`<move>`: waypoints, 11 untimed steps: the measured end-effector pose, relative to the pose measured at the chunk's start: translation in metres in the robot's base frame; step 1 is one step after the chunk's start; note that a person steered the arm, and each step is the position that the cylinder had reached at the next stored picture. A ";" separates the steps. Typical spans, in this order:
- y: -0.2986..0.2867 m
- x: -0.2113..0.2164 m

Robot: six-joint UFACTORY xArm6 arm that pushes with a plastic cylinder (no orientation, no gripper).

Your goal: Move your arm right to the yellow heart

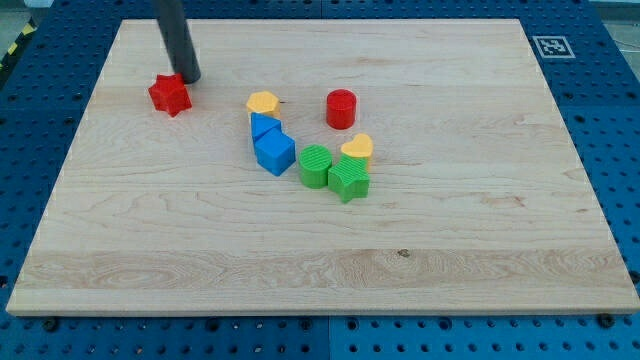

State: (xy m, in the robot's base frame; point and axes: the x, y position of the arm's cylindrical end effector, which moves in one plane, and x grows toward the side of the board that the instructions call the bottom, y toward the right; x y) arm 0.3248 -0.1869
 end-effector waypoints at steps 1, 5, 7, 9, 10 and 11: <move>-0.008 0.040; 0.138 -0.037; 0.308 -0.021; 0.335 0.058; 0.330 0.094; 0.305 0.106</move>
